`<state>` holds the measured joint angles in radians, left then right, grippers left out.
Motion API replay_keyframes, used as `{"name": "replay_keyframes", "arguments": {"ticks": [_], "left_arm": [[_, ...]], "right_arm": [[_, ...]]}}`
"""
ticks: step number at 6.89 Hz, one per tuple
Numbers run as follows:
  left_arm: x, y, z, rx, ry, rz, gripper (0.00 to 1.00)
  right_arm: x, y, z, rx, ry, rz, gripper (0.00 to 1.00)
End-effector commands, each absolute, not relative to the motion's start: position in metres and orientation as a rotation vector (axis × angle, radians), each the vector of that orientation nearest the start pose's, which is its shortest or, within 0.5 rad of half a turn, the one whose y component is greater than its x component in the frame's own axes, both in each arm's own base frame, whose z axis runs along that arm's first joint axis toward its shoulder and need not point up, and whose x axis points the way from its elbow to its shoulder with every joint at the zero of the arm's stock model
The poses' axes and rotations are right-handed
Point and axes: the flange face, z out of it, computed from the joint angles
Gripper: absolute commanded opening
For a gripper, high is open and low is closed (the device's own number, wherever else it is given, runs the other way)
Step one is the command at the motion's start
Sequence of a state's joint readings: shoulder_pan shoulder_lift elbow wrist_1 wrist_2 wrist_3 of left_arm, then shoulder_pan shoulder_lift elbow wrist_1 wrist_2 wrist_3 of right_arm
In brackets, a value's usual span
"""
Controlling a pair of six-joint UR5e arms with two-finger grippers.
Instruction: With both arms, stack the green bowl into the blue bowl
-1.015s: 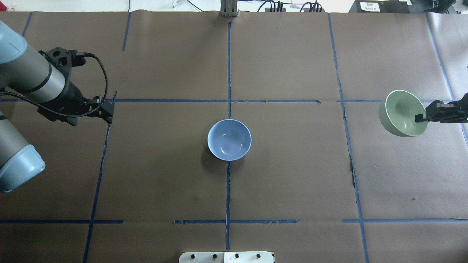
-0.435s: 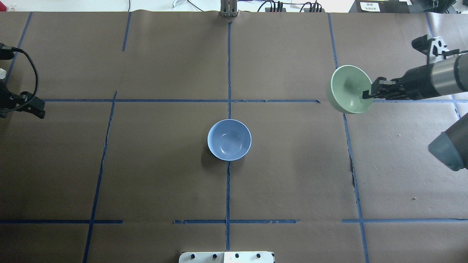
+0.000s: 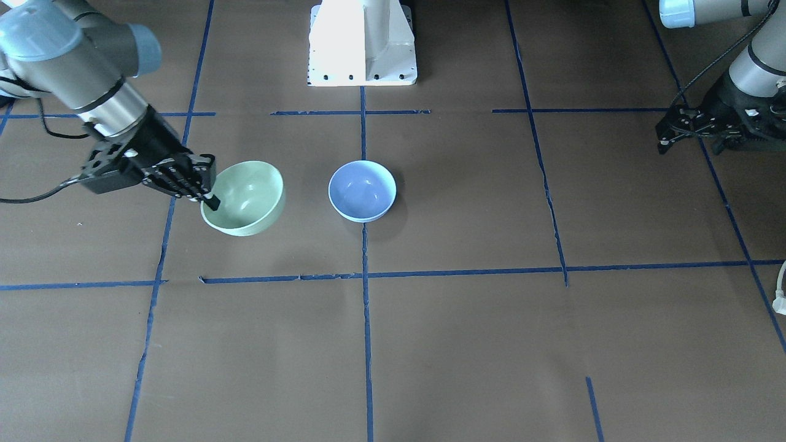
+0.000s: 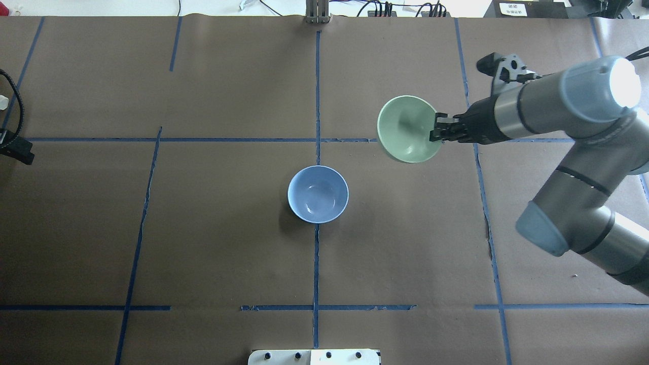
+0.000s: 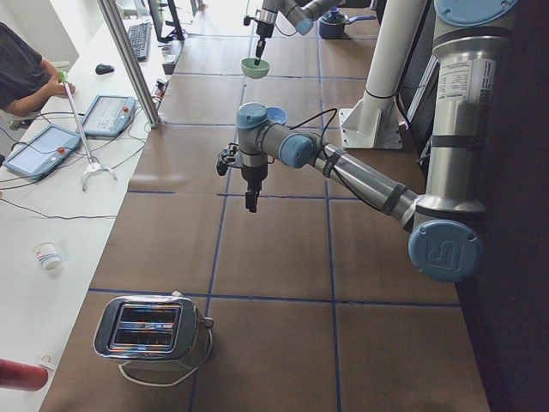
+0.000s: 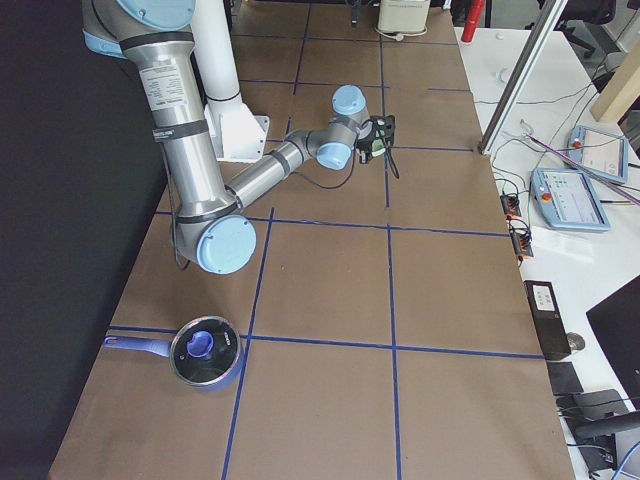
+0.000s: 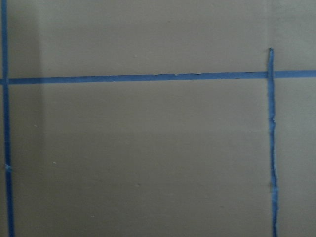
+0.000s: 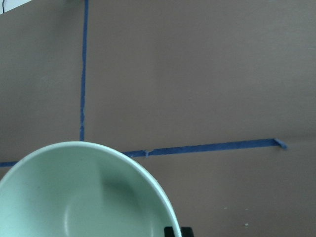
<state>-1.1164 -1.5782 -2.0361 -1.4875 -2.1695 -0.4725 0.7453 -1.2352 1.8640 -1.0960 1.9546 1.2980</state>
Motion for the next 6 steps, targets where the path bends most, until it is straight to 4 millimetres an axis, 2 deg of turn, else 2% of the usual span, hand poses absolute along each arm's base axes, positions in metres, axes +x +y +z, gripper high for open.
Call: {"name": "replay_keyframes", "arguments": {"ticks": [1, 2, 3, 6], "left_arm": [[0.136, -0.455, 0.463, 0.071, 0.677, 0.151, 1.0], [0.136, -0.456, 0.466, 0.066, 0.674, 0.149, 1.0], [0.136, -0.457, 0.471, 0.058, 0.67, 0.147, 1.0], [0.138, -0.458, 0.474, 0.052, 0.668, 0.146, 1.0]], "right_arm": [[-0.452, -0.409, 0.216, 0.24, -1.103, 0.179, 0.0], [-0.469, -0.393, 0.2, 0.204, -1.152, 0.245, 0.0], [-0.479, -0.383, 0.199, 0.186, -1.187, 0.251, 0.0], [-0.5, -0.379, 0.219, 0.169, -1.167, 0.274, 0.01]]}}
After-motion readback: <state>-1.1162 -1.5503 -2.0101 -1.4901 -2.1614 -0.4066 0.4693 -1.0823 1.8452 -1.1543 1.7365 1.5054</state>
